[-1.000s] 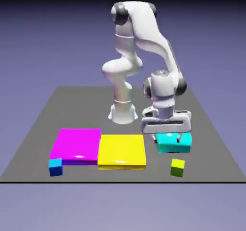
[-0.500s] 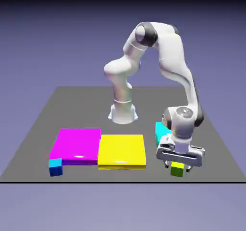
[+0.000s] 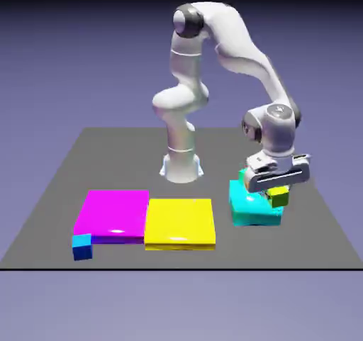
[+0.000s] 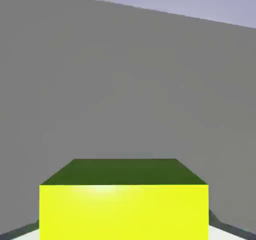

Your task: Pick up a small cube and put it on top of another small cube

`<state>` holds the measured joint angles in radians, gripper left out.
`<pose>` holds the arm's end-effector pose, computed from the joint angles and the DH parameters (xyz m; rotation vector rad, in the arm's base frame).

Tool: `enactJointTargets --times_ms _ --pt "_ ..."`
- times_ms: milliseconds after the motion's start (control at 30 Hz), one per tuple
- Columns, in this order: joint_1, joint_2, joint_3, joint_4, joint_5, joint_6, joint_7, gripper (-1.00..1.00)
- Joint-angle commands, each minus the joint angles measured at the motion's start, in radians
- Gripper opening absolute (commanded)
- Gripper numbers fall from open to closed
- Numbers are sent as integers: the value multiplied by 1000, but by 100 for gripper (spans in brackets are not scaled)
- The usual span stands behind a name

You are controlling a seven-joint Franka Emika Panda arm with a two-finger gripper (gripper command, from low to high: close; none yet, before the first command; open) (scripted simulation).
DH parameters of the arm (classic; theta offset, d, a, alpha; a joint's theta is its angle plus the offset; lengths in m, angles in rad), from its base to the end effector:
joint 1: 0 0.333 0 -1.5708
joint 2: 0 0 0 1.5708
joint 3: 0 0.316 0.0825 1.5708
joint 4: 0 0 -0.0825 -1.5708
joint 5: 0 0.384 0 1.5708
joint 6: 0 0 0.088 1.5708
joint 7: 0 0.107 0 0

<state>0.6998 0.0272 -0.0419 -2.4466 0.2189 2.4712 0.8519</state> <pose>0.3812 0.2938 0.2890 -2.9912 0.5535 0.1431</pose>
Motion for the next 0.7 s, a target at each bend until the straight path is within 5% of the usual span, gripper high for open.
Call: enactJointTargets --times_ms 0,300,567,600,667 --pt "-23 -35 32 -19 -10 -12 -42 -100" --pt "-196 -348 332 -192 -81 -124 -433 -100" --pt "-205 -179 350 -250 -124 100 -403 -100" --pt "-205 -179 350 -250 -124 100 -403 100" --pt "-203 -212 347 -239 -116 57 -410 100"
